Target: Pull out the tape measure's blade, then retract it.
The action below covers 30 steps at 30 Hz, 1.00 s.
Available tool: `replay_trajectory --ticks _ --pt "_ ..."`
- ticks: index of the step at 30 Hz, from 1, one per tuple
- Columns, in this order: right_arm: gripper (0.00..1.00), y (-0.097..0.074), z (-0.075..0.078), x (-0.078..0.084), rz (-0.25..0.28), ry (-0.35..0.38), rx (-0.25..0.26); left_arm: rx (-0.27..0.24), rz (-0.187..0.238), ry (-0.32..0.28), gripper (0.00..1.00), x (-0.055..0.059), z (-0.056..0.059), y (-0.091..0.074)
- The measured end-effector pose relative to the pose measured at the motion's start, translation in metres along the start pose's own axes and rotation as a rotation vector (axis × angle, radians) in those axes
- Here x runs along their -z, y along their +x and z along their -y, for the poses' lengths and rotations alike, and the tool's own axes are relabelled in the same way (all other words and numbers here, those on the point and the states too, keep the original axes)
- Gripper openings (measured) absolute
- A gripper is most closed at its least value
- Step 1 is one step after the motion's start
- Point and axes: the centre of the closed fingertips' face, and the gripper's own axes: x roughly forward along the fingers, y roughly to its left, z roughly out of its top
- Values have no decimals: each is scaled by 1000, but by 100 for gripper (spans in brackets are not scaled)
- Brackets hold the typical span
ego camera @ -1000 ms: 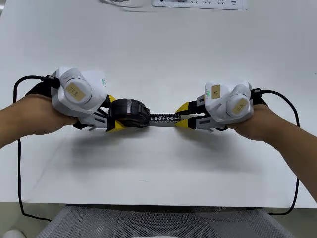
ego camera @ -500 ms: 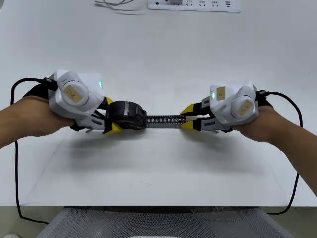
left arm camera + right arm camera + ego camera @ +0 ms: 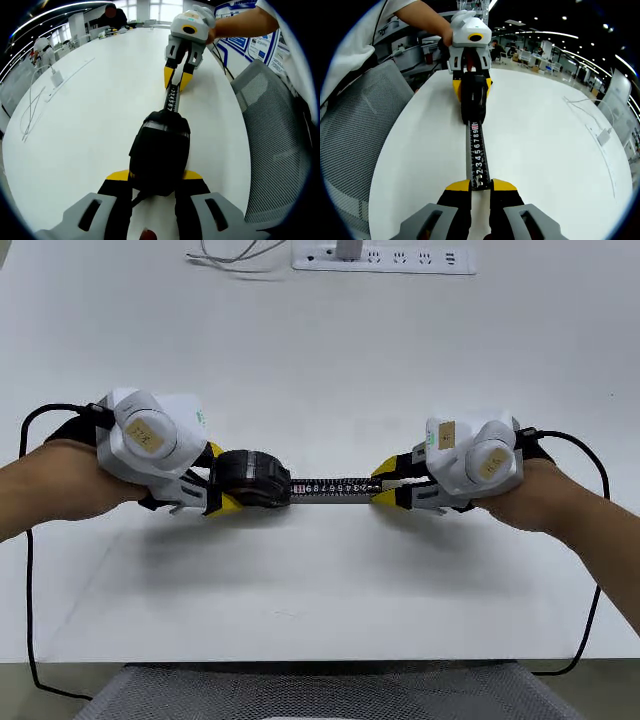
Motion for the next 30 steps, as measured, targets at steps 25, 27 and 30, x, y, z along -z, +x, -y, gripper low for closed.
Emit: replay_trajectory --ticks 25,27,30 --pt "8 -18 1 23 -51 20 6 1 -6 19 28 1 0 1" --pt "8 -20 1 25 -54 22 7 2 -5 19 28 0 0 1" --pt "8 -23 1 30 -63 25 9 2 -4 20 28 0 0 1"
